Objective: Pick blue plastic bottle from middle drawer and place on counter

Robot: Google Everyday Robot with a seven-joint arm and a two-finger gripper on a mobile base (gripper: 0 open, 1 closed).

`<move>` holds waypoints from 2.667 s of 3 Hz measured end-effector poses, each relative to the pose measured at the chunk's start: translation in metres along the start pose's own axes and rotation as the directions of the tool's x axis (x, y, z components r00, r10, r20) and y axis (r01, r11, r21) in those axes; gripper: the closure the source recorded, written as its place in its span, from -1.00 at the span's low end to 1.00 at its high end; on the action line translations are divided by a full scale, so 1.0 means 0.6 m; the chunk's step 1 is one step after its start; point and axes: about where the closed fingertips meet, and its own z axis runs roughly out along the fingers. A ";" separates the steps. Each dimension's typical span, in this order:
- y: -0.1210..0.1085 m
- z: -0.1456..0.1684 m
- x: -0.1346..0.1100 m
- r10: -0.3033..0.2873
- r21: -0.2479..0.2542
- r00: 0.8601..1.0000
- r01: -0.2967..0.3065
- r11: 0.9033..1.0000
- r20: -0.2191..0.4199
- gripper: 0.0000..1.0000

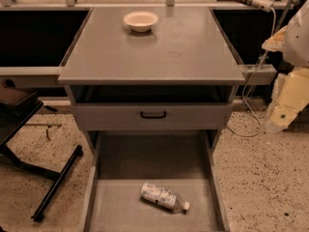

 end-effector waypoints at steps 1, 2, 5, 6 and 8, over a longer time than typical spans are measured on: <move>0.000 0.000 0.000 0.000 0.000 1.000 0.000 1.000 0.000 -1.00; 0.002 0.009 0.005 0.013 0.001 1.000 -0.013 1.000 0.016 -1.00; 0.114 0.349 0.013 0.162 -0.190 0.962 -0.121 0.974 0.218 -1.00; 0.159 0.446 -0.003 0.207 -0.281 0.944 -0.131 0.951 0.258 -1.00; 0.169 0.467 0.000 0.203 -0.283 0.933 -0.117 0.952 0.296 -1.00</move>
Offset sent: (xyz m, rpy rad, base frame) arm -0.0004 -0.0056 -0.0195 0.0428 0.0143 -0.0195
